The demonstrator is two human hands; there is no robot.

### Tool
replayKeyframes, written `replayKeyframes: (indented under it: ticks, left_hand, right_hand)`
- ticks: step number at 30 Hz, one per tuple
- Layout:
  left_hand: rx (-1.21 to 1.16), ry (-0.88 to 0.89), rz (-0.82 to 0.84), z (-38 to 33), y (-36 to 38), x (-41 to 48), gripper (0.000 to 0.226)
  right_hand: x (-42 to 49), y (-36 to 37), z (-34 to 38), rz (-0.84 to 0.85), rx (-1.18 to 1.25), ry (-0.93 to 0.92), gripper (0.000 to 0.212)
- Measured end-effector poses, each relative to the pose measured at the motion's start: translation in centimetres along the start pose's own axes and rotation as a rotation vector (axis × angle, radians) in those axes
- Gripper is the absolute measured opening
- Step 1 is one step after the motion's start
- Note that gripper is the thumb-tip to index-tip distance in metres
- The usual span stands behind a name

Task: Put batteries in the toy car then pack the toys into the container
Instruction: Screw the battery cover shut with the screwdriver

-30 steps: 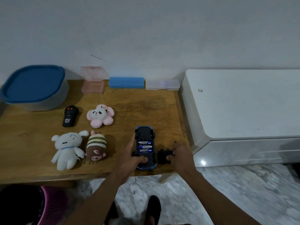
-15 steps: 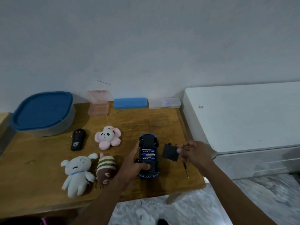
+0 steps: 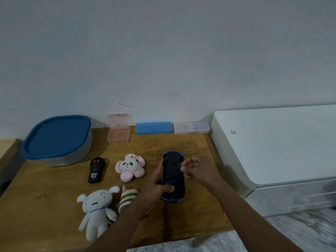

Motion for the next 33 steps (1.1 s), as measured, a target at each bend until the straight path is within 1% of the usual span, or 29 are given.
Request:
replayKeyframes:
  ticks: [3,10,15,20,28,33]
  left_hand:
    - [0.011,0.009,0.019,-0.1,-0.5,0.3,0.090]
    - [-0.020,-0.028,-0.003,0.3,-1.5,0.4,0.089]
    - [-0.061,-0.027,0.023,0.4,-0.8,0.6,0.089]
    - [-0.090,-0.045,0.011,0.7,0.5,0.6,0.091]
    - [-0.107,-0.088,-0.036,2.3,3.5,0.9,0.091]
    - [-0.170,-0.116,-0.133,3.2,5.5,0.9,0.079]
  right_hand:
    - [0.3,0.5,0.5,0.013,0.002,0.008,0.007]
    - [0.7,1.1,1.3,0.028,-0.025,0.005,0.006]
    - [0.6,0.6,1.2,0.055,-0.002,-0.012,0.008]
    - [0.5,-0.6,0.3,0.066,-0.032,-0.020,0.006]
    - [-0.2,-2.9,-1.1,0.020,-0.227,-0.072,0.003]
    - [-0.9,-4.7,-2.4,-0.081,-0.440,-0.137,0.005]
Point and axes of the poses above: each hand's wrist, its own x-axis towards the middle knuckle, its own y-axis out of the palm, z = x × y, the point moved 7 cm from there along x, towards the middle knuckle, and after that the axes turned 13 degrees about -x, right-handed, at the moved point
